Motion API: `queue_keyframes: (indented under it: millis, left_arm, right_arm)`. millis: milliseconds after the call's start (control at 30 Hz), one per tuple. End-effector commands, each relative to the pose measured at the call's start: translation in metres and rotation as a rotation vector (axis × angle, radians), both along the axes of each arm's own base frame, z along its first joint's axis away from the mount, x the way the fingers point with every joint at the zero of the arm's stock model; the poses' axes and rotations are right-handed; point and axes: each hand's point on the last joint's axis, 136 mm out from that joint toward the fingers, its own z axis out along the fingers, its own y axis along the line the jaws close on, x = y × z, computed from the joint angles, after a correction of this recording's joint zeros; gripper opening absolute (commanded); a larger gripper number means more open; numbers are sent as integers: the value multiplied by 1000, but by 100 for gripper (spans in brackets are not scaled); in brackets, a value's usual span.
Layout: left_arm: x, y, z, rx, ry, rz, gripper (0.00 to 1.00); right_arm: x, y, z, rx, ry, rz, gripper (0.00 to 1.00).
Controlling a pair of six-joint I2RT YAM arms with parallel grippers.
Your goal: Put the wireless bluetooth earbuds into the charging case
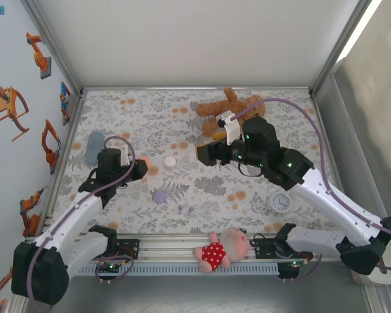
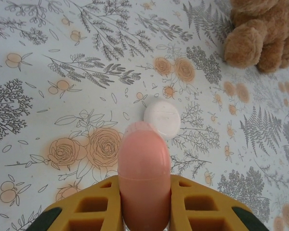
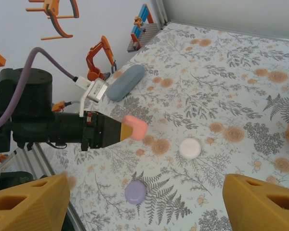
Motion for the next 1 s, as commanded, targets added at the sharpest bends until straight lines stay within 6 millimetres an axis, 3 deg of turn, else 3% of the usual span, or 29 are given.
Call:
queue_keyframes:
  millis: [0, 400, 667, 967]
  left_arm:
    - [9, -17, 10, -97, 32, -112, 0]
    - [56, -25, -23, -260, 194, -167, 2]
    - [65, -27, -52, -277, 241, -170, 6]
    - [68, -23, -67, -285, 256, -164, 17]
  right_arm:
    - [-2, -7, 3, -5, -34, -13, 82]
    - [-4, -12, 0, -26, -39, -17, 82]
    - [-4, -12, -5, -42, -33, -13, 82]
    - [-4, -12, -9, -46, -28, -11, 82]
